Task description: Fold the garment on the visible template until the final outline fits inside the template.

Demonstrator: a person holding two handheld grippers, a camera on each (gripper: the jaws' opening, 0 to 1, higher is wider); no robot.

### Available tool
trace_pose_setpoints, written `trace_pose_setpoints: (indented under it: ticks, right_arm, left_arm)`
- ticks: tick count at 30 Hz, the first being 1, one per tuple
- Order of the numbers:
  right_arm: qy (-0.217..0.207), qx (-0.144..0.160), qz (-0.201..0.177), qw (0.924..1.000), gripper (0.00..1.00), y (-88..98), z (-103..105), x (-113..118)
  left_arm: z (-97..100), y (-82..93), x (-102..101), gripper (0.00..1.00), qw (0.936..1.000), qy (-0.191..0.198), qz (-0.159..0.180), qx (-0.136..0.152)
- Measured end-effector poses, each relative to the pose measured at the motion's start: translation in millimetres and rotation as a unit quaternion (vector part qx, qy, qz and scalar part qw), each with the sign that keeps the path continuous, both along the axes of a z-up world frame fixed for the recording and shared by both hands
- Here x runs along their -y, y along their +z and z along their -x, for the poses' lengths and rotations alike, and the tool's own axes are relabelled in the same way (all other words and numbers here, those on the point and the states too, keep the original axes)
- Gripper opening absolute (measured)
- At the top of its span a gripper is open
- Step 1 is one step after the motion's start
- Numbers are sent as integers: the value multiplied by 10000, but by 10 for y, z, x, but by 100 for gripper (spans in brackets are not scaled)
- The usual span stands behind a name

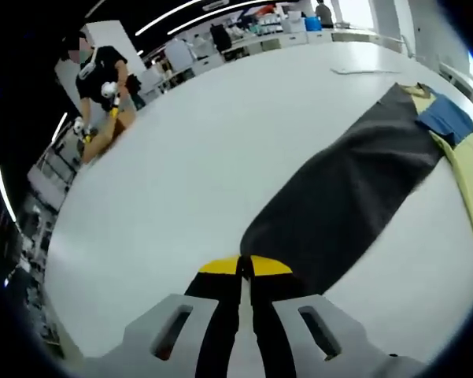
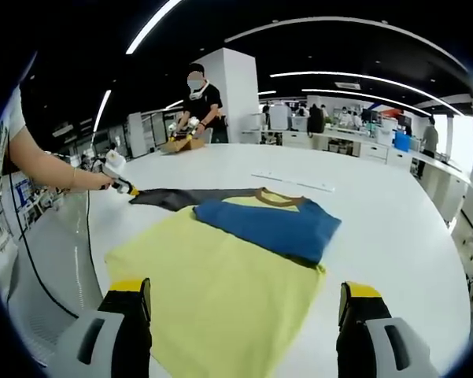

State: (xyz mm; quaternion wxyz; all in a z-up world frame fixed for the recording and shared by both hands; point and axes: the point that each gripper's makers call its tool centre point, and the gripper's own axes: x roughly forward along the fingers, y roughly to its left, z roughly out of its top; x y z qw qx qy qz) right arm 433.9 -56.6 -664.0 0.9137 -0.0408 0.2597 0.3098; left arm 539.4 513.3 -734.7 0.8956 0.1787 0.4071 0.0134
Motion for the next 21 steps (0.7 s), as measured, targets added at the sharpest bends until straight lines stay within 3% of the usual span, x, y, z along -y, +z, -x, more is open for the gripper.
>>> trace_pose_setpoints:
  ticks: [15, 17, 19, 21]
  right_arm:
    - [-75, -13, -3, 10000, 99, -20, -29, 16]
    - [-61, -7, -18, 10000, 99, -14, -28, 3]
    - [-48, 5, -28, 10000, 99, -7, -29, -3]
    - [-34, 6, -18, 10000, 99, -7, -30, -2]
  left_arm:
    - [-56, -34, -52, 1, 9993, -131, -299, -163]
    - [-59, -14, -48, 4, 9997, -63, -221, -93]
    - [-95, 36, -2, 11, 9997, 81, 119, 186]
    - [-85, 81, -22, 16, 9997, 76, 87, 215]
